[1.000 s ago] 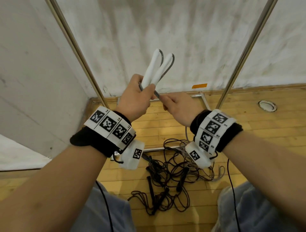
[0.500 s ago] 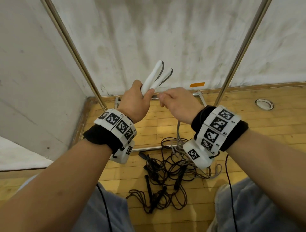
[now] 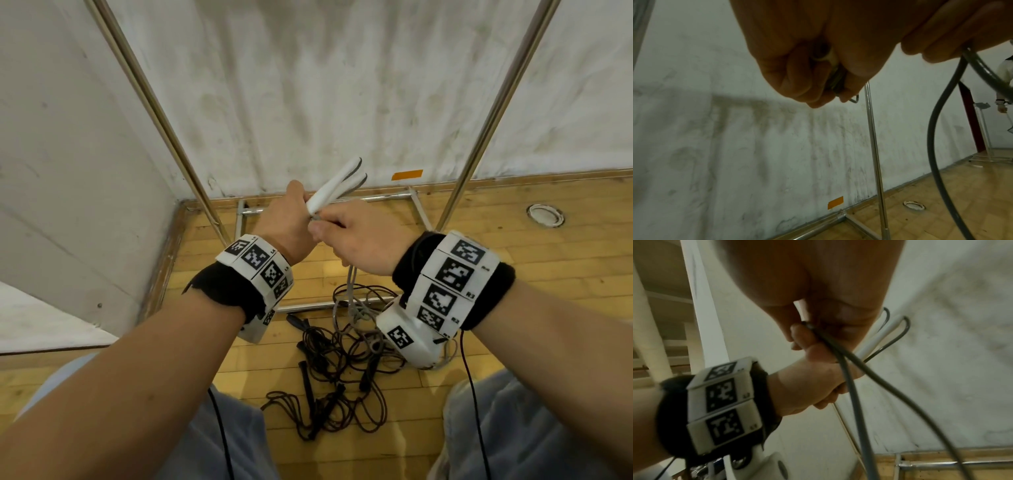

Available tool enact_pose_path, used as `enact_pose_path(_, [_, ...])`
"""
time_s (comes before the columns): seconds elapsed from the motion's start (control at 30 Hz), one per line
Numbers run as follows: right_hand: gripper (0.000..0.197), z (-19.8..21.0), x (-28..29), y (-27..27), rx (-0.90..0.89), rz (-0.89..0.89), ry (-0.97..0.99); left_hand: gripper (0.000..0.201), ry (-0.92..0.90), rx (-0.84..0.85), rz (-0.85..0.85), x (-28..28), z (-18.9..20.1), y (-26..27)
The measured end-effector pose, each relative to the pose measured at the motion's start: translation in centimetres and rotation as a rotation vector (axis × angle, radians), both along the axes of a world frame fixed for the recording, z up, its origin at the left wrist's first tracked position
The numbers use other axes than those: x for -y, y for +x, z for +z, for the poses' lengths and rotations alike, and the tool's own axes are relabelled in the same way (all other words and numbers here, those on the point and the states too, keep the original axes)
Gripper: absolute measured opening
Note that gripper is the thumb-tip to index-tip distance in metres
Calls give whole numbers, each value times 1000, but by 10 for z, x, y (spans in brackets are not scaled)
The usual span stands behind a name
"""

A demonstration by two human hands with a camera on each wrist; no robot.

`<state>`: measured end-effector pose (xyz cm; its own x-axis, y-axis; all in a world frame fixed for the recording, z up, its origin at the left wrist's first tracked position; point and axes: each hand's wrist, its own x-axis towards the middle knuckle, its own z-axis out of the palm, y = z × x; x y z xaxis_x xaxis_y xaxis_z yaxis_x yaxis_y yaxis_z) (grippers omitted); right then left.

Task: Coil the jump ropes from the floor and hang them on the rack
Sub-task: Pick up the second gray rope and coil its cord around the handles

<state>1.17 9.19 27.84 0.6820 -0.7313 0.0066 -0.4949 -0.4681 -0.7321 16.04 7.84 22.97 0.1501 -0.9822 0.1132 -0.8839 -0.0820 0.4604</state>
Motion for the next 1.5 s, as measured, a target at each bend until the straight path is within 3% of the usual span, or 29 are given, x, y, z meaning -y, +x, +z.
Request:
enact_pose_path(0.1, [36, 6, 13, -10, 27, -59, -18, 28, -74, 59, 63, 1, 0, 9])
enact_pose_path(0.2, [27, 7, 28, -20, -74, -93, -76, 26, -59, 216, 72, 0, -1, 13])
enact_pose_path(0.33, [26, 5, 41, -23, -176, -160, -317, 22, -5, 381, -26, -5, -6, 0])
enact_pose_path(0.47, [30, 3, 49, -24, -143, -205, -422, 21, 18, 372, -177, -11, -8, -14])
enact_pose_path(0.63, [36, 4, 71, -37, -45, -288, -254, 21, -32, 230, -296, -16, 1, -14])
enact_pose_path(0.8, [32, 10, 81, -52, 67, -252, 32, 18, -29, -11, -362, -22, 15, -11])
enact_pose_path(0.93, [24, 6, 78, -48, 244, -216, 166, 34, -117, -239, -323, -26, 25, -15])
enact_pose_path(1.0, [44, -4, 72, -39, 400, -247, 326, 32, -132, -351, -269, -27, 30, -15])
enact_pose_path(1.1, [25, -23, 57, -22, 373, -239, 278, 24, -180, -479, -159, -28, 39, -12])
enact_pose_path(1.27, [43, -34, 40, 3, 378, -292, 249, 22, -222, -709, 7, -22, 50, -7])
enact_pose_path(1.5, [40, -33, 26, 15, 246, -251, -60, 22, -193, -724, 5, -19, 56, -5])
